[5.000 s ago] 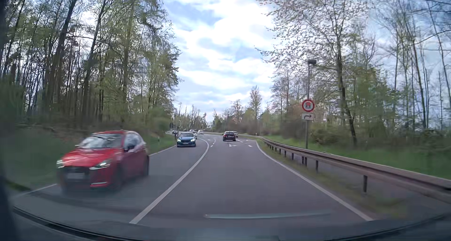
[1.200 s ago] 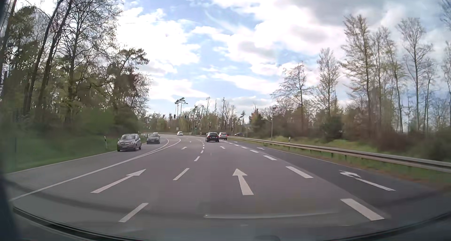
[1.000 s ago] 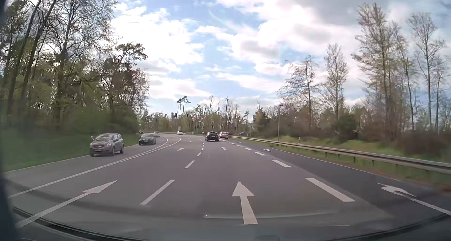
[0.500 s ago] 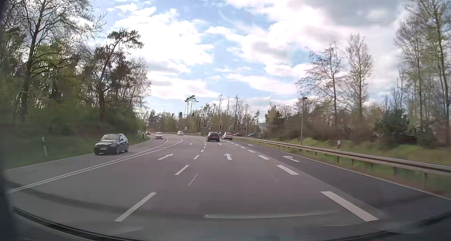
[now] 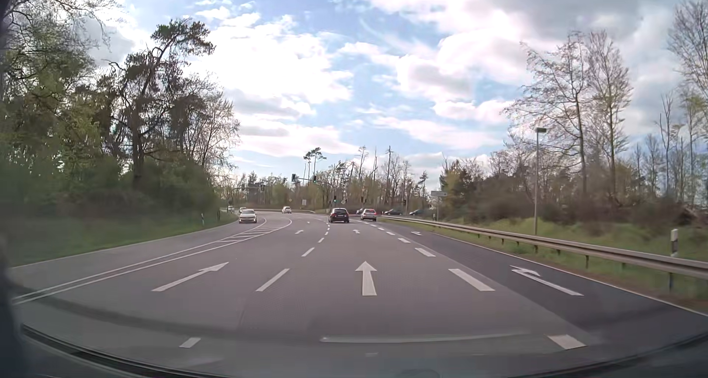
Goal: Follow the waypoints while adhering to traffic rules and regulations
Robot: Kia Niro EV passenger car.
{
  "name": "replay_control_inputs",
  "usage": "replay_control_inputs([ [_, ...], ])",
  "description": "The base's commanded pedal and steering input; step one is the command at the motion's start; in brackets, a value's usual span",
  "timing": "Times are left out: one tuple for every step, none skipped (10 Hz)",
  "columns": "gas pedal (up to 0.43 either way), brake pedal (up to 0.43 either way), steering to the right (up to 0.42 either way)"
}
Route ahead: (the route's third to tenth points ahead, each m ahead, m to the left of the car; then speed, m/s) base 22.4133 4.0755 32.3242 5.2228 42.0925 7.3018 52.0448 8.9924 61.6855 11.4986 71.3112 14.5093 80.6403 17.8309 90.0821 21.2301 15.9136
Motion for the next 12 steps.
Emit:
replay_control_inputs([
  [0.067,0.000,-0.021],
  [0.067,0.000,-0.019],
  [0.067,0.000,-0.018],
  [0.067,0.000,-0.017],
  [0.067,0.000,-0.017],
  [0.067,0.000,-0.015],
  [0.067,0.000,-0.014],
  [0.067,0.000,-0.014],
  [0.067,0.000,-0.014],
  [0.067,0.000,-0.014],
  [0.067,0.000,-0.014],
  [0.067,0.000,-0.014],
])
